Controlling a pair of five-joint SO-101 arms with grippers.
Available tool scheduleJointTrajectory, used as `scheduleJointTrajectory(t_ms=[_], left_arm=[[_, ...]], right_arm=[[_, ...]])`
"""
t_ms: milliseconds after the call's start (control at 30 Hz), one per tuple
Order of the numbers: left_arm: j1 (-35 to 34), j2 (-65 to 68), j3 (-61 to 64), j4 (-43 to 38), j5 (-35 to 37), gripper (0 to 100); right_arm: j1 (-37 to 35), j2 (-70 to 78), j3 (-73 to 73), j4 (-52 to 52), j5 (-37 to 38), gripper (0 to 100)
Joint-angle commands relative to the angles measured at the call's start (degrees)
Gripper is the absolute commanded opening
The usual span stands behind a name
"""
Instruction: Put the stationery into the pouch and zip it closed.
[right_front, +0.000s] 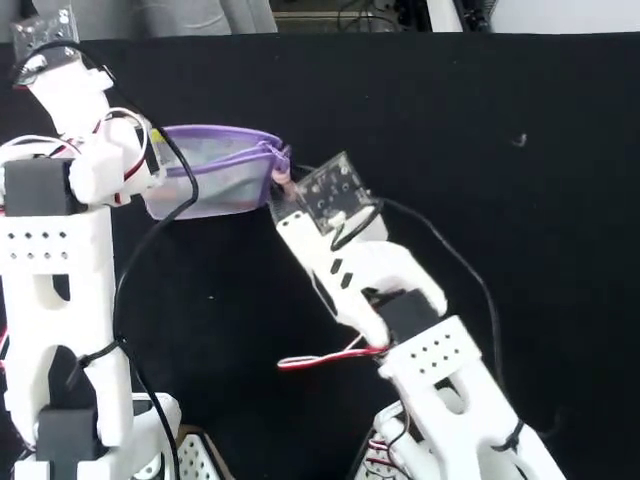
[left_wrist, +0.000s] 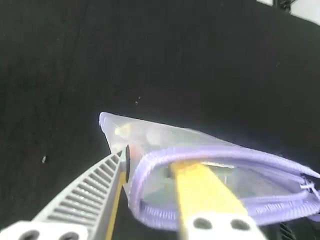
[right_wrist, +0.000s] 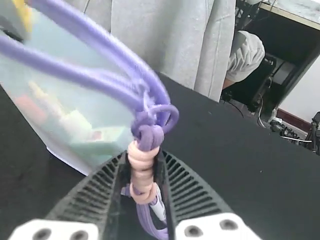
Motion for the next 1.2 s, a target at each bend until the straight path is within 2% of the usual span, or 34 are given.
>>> scheduleJointTrajectory(t_ms=[0,300,433,567,933,1167], left_arm=[[0.0,-1.1,-5.9,-1.3,0.4,21],[-0.7,-1.1,-27.9,-0.8,0.1,21],[-0.6,-1.1,-38.8,5.0,0.1,21],[-0.1,-1.1,-43.7,11.9,0.1,21],[-0.1,-1.1,-27.2,11.6,0.4,21],[0.0,-1.1,-20.5,11.6,0.3,21]], right_arm=[[0.8,0.7,-9.3,5.6,-0.5,1.1],[0.8,2.9,-19.5,13.4,-0.2,1.1],[0.8,10.3,-26.6,17.2,-0.2,1.1],[0.8,19.9,-38.0,22.9,-0.2,1.1],[0.9,44.3,-82.7,43.5,0.4,1.1],[3.3,60.6,-103.4,52.7,4.3,1.1]])
